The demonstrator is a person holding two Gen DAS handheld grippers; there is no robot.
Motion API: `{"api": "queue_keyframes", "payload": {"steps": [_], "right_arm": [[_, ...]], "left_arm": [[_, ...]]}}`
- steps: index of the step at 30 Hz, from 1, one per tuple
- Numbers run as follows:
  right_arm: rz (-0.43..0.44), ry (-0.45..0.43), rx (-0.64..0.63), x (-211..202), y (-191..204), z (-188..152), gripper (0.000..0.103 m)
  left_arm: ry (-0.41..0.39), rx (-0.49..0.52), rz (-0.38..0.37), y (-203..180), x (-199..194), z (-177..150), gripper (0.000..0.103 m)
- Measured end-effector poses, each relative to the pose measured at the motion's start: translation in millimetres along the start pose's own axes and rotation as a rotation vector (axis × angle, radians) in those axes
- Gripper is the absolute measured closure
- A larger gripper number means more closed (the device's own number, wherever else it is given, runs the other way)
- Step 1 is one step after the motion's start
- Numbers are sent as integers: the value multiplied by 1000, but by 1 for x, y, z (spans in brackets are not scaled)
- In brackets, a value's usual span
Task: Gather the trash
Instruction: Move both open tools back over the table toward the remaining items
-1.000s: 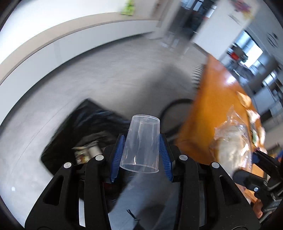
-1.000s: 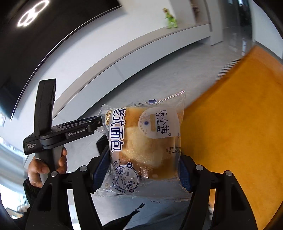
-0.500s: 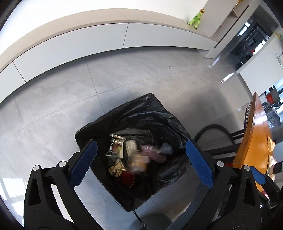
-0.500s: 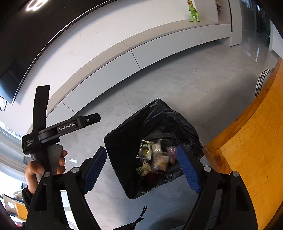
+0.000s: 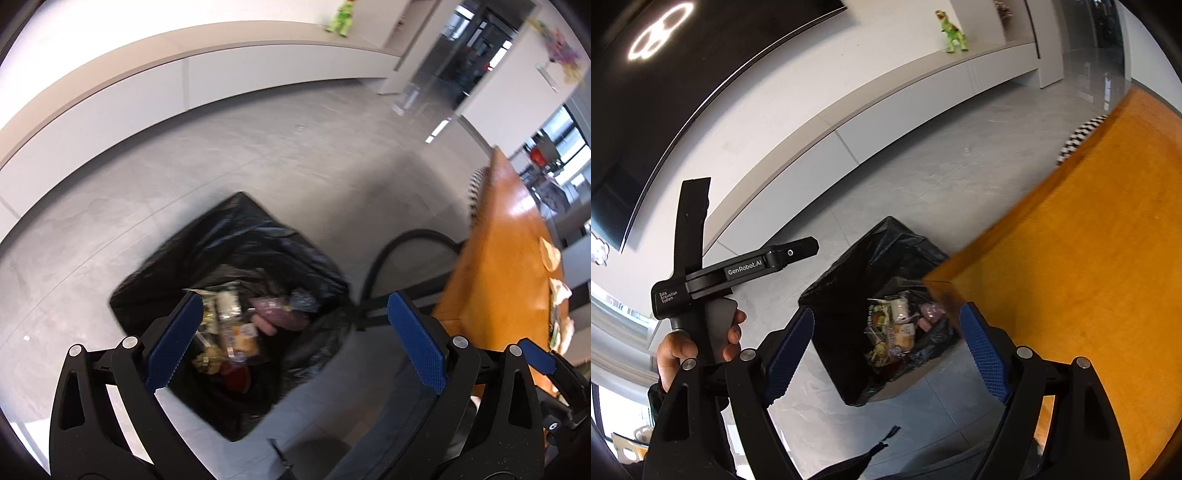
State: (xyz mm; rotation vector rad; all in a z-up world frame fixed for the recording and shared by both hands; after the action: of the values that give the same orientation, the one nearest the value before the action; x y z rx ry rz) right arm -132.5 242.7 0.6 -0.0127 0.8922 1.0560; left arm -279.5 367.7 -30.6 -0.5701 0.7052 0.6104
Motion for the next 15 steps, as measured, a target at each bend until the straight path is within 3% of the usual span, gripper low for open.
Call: {"api": "queue_keyframes", "payload": {"steps": [6, 15], "right_arm": [[-107, -49, 45, -50, -64, 11, 21], [-315, -127, 180, -126, -192, 30, 21]], "left_arm": [[19, 103, -96, -81, 10, 3, 6], [62, 294, -226, -222, 34, -2, 6]]}}
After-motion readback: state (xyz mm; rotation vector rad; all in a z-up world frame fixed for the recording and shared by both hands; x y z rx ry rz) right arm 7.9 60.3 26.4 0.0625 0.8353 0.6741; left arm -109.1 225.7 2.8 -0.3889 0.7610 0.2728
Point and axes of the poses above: each gripper's, at about its wrist camera, not at the fingertips, and x roughly the way its jaws point, y to its left, z to its top, the point moved 7 cm from there along x, roughly the way its jaws point, and after that the axes turned 15 degrees about -y, right-handed, at the moved point
